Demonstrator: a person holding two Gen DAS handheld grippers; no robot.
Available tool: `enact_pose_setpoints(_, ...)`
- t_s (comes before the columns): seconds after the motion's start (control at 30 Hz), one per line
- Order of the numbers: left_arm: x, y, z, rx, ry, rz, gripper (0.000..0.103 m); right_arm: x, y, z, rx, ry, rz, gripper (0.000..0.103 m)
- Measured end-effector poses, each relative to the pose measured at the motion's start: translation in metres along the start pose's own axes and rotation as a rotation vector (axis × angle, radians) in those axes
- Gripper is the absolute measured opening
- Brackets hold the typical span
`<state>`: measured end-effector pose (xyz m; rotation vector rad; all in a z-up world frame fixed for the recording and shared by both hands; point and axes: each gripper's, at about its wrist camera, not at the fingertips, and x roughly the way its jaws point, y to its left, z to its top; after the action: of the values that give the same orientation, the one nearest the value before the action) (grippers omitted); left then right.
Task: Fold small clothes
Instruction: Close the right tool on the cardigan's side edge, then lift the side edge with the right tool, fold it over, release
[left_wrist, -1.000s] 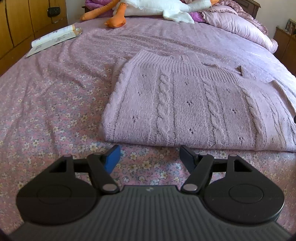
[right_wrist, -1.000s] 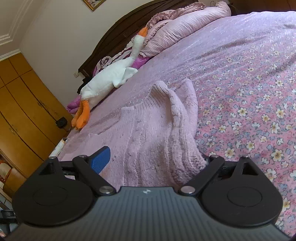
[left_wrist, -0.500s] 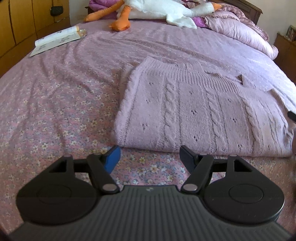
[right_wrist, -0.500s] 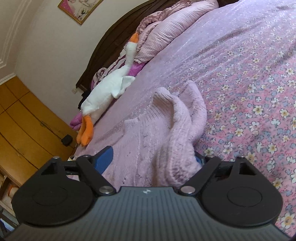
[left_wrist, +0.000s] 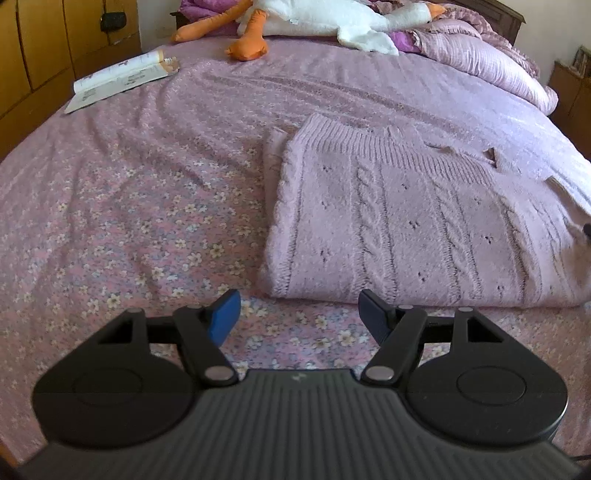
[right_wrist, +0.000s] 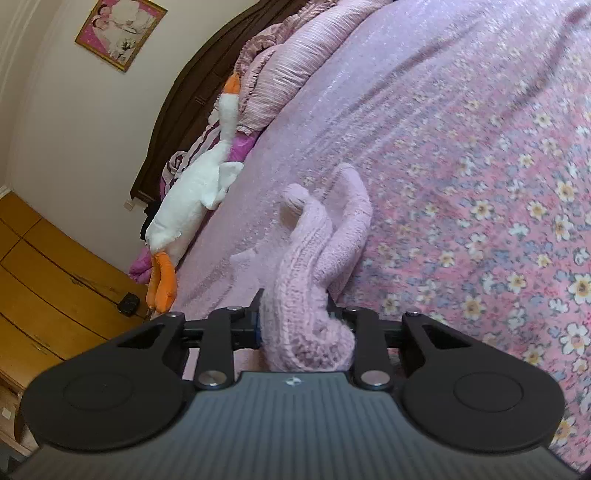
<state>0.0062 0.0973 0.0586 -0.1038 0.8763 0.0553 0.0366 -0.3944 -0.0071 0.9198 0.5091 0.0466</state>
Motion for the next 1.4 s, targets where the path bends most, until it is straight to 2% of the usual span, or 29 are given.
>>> enact_pose_setpoints(0.3, -0.01, 0.014, 0.009, 0.002, -0.042, -0.012, 0.072, 0.0, 0.029, 0.007, 0.048, 0.008, 0.049, 0.029)
enact_pose_setpoints(0.7, -0.02, 0.035, 0.021, 0.056, -0.097, -0.009, 0.072, -0.004, 0.102, -0.005, -0.079, -0.024, 0.092, 0.027)
enact_pose_setpoints(1.2, -0.029, 0.071, 0.029, -0.014, -0.138, -0.006, 0.072, 0.02, 0.202, -0.046, -0.25, 0.011, 0.157, 0.026)
enact_pose_setpoints(1.4, -0.031, 0.08, 0.031, -0.051, -0.156, -0.022, 0.072, 0.038, 0.245, -0.082, -0.358, 0.061, 0.177, 0.026)
